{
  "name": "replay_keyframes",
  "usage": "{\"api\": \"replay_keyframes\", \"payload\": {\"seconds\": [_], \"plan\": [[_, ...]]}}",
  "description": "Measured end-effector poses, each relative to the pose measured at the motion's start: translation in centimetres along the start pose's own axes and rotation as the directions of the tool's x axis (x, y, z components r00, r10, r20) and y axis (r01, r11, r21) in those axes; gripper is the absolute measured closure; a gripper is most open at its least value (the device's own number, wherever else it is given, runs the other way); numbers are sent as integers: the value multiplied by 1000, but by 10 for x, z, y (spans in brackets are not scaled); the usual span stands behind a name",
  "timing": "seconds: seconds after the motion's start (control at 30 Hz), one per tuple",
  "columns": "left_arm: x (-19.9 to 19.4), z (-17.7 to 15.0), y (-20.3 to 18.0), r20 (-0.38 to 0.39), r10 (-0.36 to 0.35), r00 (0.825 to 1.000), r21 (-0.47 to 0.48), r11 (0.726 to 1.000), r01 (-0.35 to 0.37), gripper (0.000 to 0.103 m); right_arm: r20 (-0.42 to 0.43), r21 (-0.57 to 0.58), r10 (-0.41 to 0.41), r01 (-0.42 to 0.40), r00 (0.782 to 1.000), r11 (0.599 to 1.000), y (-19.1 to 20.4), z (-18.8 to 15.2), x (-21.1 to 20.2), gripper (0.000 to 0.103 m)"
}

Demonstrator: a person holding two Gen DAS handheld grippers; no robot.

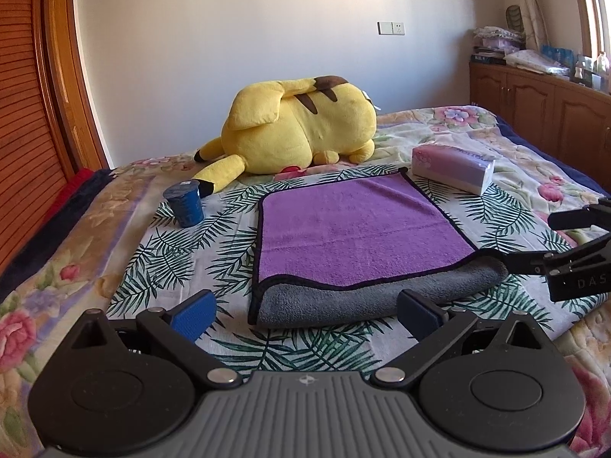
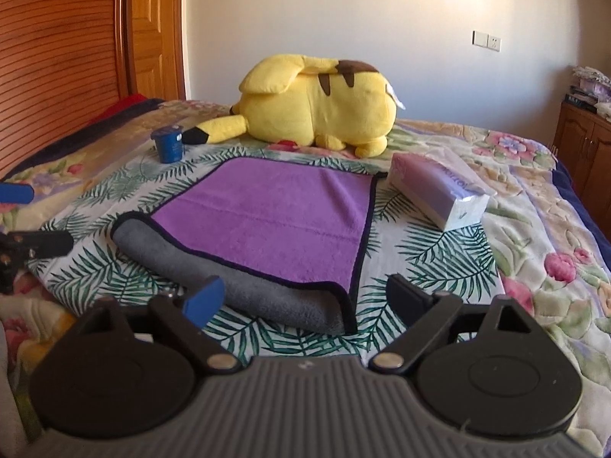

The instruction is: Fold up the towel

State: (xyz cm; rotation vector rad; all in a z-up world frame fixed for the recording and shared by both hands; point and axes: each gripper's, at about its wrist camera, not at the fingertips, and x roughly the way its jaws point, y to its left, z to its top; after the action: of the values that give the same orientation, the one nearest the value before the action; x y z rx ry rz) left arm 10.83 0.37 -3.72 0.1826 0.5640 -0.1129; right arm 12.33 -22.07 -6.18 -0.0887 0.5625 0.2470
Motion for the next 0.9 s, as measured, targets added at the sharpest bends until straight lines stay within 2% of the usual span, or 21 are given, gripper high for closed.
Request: {"api": "replay_keyframes", "payload": {"seconds": [0.3,0.9], "plan": [[31,4,13,-41,0,999,-5,1000,-1,32,-46,29,20,-19,999,999,-9,0,19,14],[75,5,32,-78,-1,997,4,1000,1,44,-90,62,47,-41,995,997,-21,2,46,16]]}}
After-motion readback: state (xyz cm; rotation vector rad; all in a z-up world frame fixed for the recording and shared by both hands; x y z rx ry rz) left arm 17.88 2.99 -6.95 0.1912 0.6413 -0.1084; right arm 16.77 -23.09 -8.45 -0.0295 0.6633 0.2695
